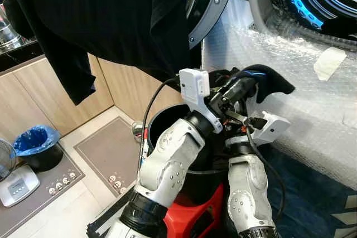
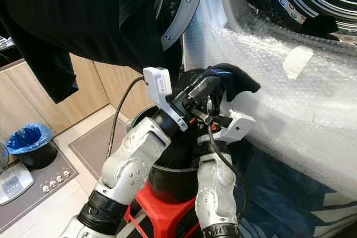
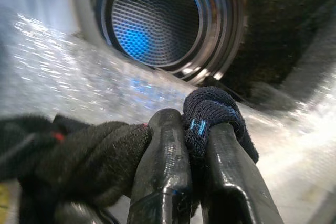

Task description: Clothes washing

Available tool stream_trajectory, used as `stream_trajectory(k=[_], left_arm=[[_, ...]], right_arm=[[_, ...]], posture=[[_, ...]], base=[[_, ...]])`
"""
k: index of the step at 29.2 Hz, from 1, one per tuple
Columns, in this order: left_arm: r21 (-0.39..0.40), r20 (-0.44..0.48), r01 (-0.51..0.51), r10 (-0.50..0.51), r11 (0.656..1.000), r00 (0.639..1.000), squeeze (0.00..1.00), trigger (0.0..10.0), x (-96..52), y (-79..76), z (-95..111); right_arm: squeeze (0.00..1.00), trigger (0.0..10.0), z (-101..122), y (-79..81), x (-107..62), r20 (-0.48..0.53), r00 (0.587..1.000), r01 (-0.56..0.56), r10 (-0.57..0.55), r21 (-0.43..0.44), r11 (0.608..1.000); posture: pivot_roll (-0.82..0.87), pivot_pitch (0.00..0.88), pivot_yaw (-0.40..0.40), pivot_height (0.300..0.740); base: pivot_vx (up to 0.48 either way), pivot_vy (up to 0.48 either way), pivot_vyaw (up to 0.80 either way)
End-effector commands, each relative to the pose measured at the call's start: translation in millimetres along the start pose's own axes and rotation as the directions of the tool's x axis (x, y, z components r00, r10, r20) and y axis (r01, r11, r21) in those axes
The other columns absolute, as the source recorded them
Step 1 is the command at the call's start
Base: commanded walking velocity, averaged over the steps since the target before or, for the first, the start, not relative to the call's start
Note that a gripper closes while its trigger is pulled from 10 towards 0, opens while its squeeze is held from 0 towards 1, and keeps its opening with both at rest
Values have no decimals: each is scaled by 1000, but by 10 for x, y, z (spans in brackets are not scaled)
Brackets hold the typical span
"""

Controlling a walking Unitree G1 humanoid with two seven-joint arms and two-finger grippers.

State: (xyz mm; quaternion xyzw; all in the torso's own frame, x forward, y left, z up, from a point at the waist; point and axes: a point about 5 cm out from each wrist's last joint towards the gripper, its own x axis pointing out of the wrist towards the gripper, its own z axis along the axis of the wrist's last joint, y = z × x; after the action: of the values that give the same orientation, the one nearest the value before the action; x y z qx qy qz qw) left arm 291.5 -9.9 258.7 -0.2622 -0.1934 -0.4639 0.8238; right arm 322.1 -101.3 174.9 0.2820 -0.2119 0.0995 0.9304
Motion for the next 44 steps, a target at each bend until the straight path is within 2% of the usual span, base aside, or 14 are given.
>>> stream_trajectory(k=[1,11,12,14,15,16,17,19,21,22,34,36,37,44], left_arm=[[-28,67,92,-90,995,994,0,10000,93,-237,60],[21,52,106,-107,994,993,0,10000,65,-231,82],[33,43,116,-118,993,992,204,10000,46,-233,81],[40,39,119,-121,992,992,204,10000,37,-233,81],[48,28,137,-138,989,990,1000,10000,-7,-236,74],[49,25,143,-144,989,989,1000,10000,-21,-237,73],[55,18,145,-147,988,989,1000,10000,-40,-235,69],[69,6,145,-146,987,989,1000,10000,-71,-227,66],[75,3,145,-146,987,989,1000,10000,-88,-223,66],[79,-3,148,-148,986,989,1000,10000,-105,-221,67],[240,-80,195,-181,951,980,1000,10000,-274,-218,152],[270,-81,202,-187,942,979,894,10000,-298,-219,172],[298,-86,203,-185,933,979,75,10000,-319,-214,183],[358,-81,210,-193,910,978,0,10000,-379,-242,237]], right_arm=[[0,0,1,52,37,13,1000,7,-8,56,998],[0,0,71,-34,62,37,999,27,-30,79,996],[0,0,82,-57,66,39,999,28,-32,81,996],[0,0,86,-66,68,39,999,28,-32,81,996],[0,0,110,-89,81,40,999,21,-24,76,997],[0,0,118,-94,87,40,999,16,-19,74,997],[0,3922,132,-109,95,41,999,14,-17,68,998],[0,7725,157,-137,109,45,999,10,-13,56,998],[0,7725,168,-149,115,46,999,6,-9,52,999],[0,10000,178,-163,120,46,999,3,-6,48,999],[0,10000,286,-231,197,12,987,-158,158,8,987],[0,10000,307,-247,208,8,984,-177,177,-3,984],[0,10000,328,-263,219,3,981,-195,195,-12,981],[0,10000,425,-348,263,0,973,-230,230,-46,972]], posture=[[-134,86,67,740],[-130,87,68,740],[-128,87,68,740],[-128,87,68,740],[-127,88,69,740],[-126,87,69,740],[-126,87,69,740],[-125,86,71,740],[-125,86,71,740],[-125,86,71,740],[-101,75,64,740],[-96,75,61,740],[-92,74,59,740],[-85,70,53,740]], base=[[0,0,0],[0,0,0],[0,0,0],[0,0,0],[0,0,0],[0,0,0],[0,0,0],[0,0,0],[0,0,0],[0,0,0],[0,0,0],[0,0,0],[0,0,0],[0,0,0]])
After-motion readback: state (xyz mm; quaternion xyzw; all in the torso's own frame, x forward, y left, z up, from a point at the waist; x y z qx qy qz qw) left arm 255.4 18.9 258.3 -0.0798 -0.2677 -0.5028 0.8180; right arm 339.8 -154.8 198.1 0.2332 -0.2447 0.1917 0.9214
